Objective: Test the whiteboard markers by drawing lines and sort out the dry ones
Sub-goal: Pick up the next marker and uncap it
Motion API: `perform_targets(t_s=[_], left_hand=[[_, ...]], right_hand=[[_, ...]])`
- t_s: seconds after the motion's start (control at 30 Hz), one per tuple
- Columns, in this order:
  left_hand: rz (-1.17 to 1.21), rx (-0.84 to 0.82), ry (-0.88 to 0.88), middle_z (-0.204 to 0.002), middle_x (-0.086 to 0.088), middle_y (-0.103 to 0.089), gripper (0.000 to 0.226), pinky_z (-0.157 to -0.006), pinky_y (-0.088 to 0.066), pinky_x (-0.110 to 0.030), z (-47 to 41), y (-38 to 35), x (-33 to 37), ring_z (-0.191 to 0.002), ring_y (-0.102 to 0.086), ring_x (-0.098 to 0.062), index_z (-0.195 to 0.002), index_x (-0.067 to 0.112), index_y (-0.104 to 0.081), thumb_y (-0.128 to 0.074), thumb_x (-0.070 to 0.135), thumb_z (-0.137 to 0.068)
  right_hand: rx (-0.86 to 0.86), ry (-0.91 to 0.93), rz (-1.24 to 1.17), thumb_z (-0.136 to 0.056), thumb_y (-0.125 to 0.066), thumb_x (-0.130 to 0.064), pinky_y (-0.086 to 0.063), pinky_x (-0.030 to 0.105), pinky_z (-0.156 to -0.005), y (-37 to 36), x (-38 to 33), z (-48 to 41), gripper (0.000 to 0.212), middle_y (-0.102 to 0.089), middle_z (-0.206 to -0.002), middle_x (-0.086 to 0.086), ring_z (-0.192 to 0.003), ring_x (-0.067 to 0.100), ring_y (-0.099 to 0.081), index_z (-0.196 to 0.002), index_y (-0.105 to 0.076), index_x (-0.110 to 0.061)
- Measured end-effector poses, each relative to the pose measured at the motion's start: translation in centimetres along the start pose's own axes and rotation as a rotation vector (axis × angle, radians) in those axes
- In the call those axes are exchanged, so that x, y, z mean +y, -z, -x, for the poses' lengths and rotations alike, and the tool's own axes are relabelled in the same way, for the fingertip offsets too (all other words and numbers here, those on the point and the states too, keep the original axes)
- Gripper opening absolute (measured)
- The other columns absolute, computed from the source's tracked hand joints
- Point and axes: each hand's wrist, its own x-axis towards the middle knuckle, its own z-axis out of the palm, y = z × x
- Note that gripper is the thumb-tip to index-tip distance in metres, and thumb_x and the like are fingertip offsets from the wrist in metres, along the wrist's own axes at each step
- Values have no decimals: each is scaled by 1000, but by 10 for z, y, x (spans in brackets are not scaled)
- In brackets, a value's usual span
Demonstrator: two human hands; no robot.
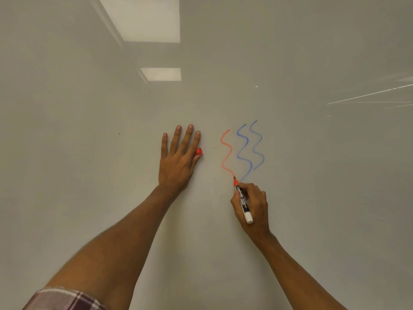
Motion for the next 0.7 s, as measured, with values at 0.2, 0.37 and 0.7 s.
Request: perform_targets(t_s=[0.2,0.37,0.7], left_hand=[[18,-30,24,-161,-7,-17,57,-119,-9,-57,0,10,3,-149,-13,-31,-154,17,-24,-27,45,-104],[42,-82,-3,-161,-7,-17,58,-119,-8,-56,34,17,14,-149,-13,-30,-154,17,-24,-26,45,-104],[64,-197,-76,-159,-7,-25,54,-117,-15,-58,145,22,31,-147,-22,-31,-150,16,-36,-31,42,-104]], right_hand=[[-204,175,53,-84,-57,-19,-38,23,-66,-1,-5,22,20,-62,-77,1,-68,15,-55,-101,-63,-9],[-243,257,71,-92,-56,-32,-44,20,-66,10,-8,27,26,-60,-87,4,-71,13,-53,-115,-55,-19],[-469,319,145,-85,-53,-4,-42,19,-81,10,-8,69,39,-61,-113,9,-95,20,-60,-123,-61,-10]])
